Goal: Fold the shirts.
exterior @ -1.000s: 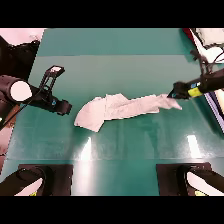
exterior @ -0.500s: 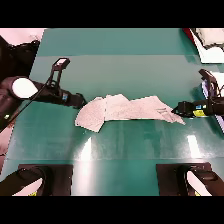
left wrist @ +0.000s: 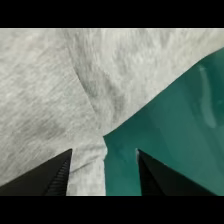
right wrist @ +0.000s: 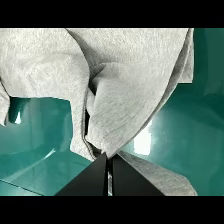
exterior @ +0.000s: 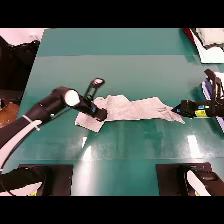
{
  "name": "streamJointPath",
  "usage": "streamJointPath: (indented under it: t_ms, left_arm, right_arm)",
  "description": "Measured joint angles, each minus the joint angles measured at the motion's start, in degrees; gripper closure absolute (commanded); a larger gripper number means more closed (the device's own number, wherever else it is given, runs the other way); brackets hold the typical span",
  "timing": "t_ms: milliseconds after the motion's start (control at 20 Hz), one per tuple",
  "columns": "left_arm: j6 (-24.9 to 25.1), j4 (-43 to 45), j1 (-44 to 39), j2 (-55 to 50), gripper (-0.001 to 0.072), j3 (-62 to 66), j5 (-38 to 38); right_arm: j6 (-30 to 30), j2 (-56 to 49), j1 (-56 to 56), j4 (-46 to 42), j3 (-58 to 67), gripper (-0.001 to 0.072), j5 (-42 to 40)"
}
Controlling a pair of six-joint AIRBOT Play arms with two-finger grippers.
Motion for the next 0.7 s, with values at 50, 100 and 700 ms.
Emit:
streamJointPath:
  t_ms: [50,100,700]
  left_arm:
    - [-1.27,1.92,-0.74,-0.94,0.0209,0.0,0.33]
    - [-2.38,3.69,-1.4,-1.79,0.021,0.0,0.55]
    - [-5.55,11.23,-3.06,-4.52,0.0681,0.39,0.76]
  right_arm:
    - [0.28,0.0,0.0,0.0,0.0,0.0701,0.0]
    - [0.42,0.0,0.0,0.13,0.0,0.07,0.0]
    - [2.08,0.0,0.0,0.5,-0.02,0.0701,0.11]
